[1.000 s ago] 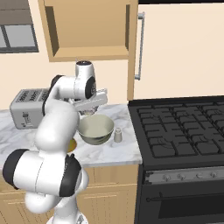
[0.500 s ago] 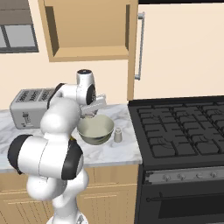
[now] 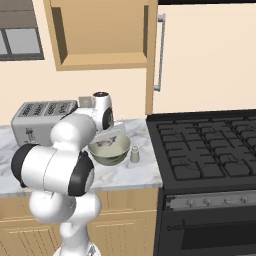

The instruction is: Retrieve the bottle and the shaker from the cabinet and place them next to the mixing bowl on the counter. Then add garlic from the fridge to the mixing bowl.

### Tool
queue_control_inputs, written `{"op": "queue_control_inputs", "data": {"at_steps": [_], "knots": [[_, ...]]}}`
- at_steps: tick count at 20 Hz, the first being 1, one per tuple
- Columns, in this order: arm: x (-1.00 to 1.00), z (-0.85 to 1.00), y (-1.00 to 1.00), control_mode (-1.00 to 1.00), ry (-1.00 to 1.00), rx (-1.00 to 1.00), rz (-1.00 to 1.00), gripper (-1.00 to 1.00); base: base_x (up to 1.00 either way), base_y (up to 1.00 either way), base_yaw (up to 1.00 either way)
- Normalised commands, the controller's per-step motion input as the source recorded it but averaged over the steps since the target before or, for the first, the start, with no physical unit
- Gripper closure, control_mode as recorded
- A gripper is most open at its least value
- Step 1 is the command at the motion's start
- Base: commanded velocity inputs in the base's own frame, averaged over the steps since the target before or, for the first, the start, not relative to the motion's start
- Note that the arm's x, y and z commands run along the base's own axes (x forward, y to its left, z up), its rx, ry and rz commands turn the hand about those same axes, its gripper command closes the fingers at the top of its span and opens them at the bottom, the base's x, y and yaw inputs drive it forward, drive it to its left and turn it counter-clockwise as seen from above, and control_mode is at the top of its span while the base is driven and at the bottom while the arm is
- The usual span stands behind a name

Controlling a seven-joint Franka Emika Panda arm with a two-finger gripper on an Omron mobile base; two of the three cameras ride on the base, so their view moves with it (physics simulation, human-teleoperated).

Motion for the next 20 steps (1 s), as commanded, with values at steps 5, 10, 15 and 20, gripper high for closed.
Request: {"op": "queue_control_inputs", "data": {"at_steps": [5,10,15,20], "knots": [[0.14,-0.11,-0.28,-1.0,-0.03,0.0,0.16,1.0,0.0,0.0,0.0],[0.11,-0.01,0.0,-1.0,0.0,0.0,0.11,-1.0,0.0,0.0,0.0],[0.12,0.0,-0.01,-1.0,0.0,0.0,0.1,-1.0,0.0,0.0,0.0],[0.09,0.0,-0.23,-1.0,-0.01,0.0,0.16,-1.0,0.0,0.0,0.0]]}}
